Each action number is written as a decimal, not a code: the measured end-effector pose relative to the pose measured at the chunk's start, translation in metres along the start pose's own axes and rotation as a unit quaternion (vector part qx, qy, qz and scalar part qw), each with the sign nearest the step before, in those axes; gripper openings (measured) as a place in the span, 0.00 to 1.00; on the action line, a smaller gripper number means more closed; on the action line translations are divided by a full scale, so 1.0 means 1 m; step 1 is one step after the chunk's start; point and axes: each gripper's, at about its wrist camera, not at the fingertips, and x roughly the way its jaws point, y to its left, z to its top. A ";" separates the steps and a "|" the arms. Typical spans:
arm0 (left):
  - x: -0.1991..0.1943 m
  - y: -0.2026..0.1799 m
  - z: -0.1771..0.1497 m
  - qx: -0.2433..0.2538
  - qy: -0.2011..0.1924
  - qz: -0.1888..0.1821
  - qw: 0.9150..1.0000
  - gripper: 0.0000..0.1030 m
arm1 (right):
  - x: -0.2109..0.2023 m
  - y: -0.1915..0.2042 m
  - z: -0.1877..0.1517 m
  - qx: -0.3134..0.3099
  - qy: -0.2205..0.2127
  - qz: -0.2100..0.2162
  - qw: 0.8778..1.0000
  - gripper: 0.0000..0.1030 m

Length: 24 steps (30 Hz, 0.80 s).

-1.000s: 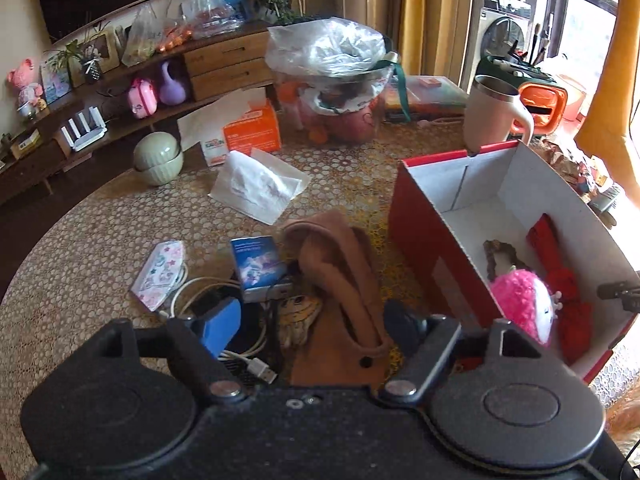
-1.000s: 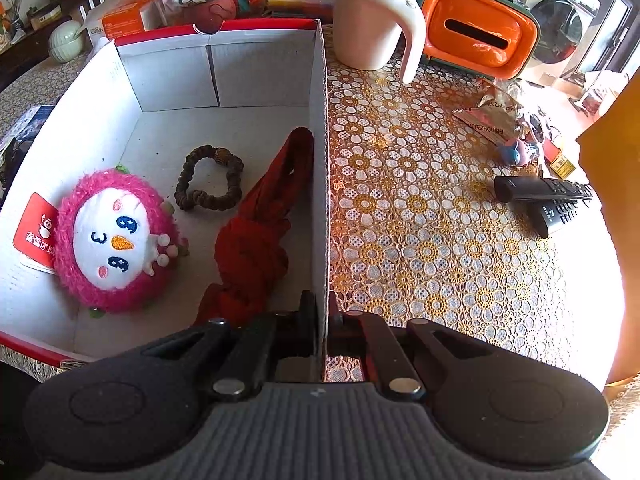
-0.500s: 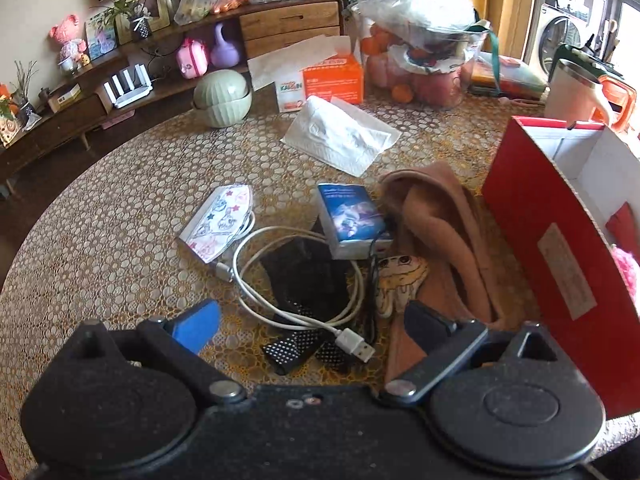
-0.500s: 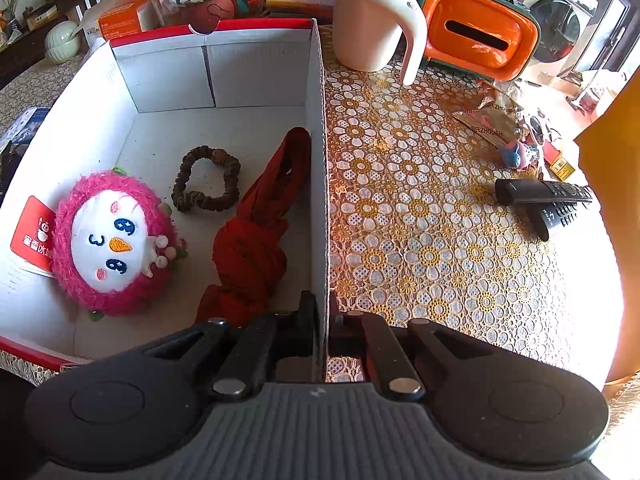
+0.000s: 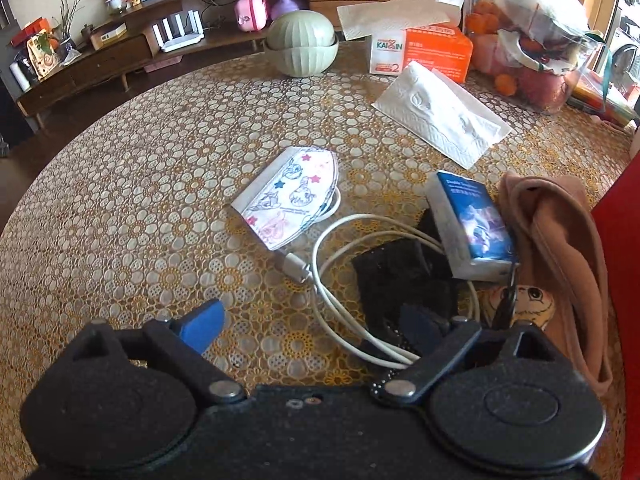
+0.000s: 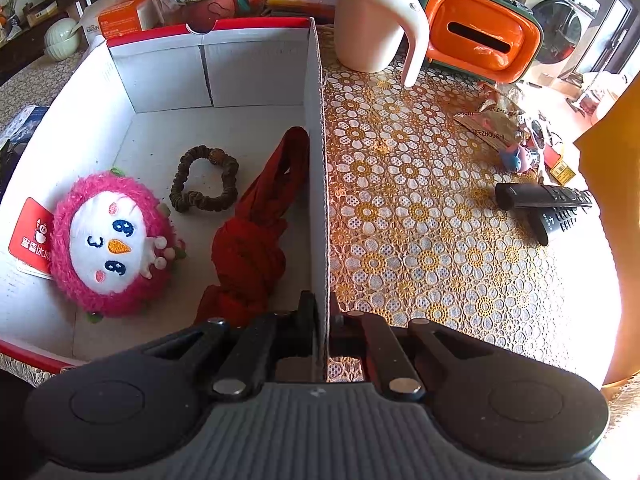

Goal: Organize objects
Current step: 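Close the left gripper on the white charging cable and lift it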

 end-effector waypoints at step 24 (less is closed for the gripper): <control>0.011 0.001 0.007 -0.043 0.012 -0.048 0.998 0.14 | 0.001 0.000 0.000 0.000 0.000 -0.003 1.000 0.05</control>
